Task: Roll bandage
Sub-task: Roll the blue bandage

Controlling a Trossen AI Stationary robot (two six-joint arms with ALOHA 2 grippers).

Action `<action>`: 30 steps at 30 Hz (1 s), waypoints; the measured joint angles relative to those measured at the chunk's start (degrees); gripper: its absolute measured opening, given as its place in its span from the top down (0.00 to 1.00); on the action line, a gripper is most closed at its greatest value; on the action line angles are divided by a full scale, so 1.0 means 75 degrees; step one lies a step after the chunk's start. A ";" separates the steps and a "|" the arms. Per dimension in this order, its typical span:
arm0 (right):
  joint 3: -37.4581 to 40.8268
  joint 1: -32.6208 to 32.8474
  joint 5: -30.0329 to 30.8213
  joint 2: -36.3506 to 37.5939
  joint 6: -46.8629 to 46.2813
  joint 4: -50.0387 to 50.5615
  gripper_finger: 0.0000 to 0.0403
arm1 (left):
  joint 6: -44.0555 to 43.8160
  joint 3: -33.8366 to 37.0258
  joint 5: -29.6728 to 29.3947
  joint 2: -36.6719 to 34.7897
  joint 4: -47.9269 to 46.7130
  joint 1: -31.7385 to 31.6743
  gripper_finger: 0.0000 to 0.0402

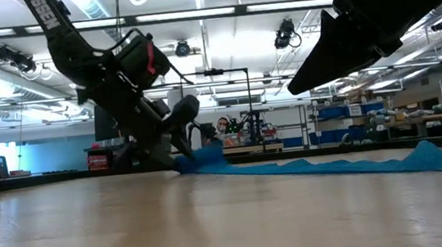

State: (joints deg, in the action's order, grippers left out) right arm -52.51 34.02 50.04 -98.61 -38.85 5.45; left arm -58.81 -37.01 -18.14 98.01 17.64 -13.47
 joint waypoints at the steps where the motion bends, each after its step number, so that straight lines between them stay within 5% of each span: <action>1: 0.0000 0.0002 0.0007 0.0000 0.0000 0.0005 0.98 | -0.0020 0.0000 0.0031 0.0125 0.0186 -0.0052 0.56; 30: 0.0000 0.0009 -0.0005 0.0000 -0.0016 0.0023 0.98 | 0.0219 0.0001 -0.0132 0.0538 0.1467 -0.0002 0.56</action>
State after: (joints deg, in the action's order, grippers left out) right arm -52.51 34.09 50.00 -98.61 -38.97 5.63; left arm -57.17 -37.01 -19.14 102.05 28.64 -13.49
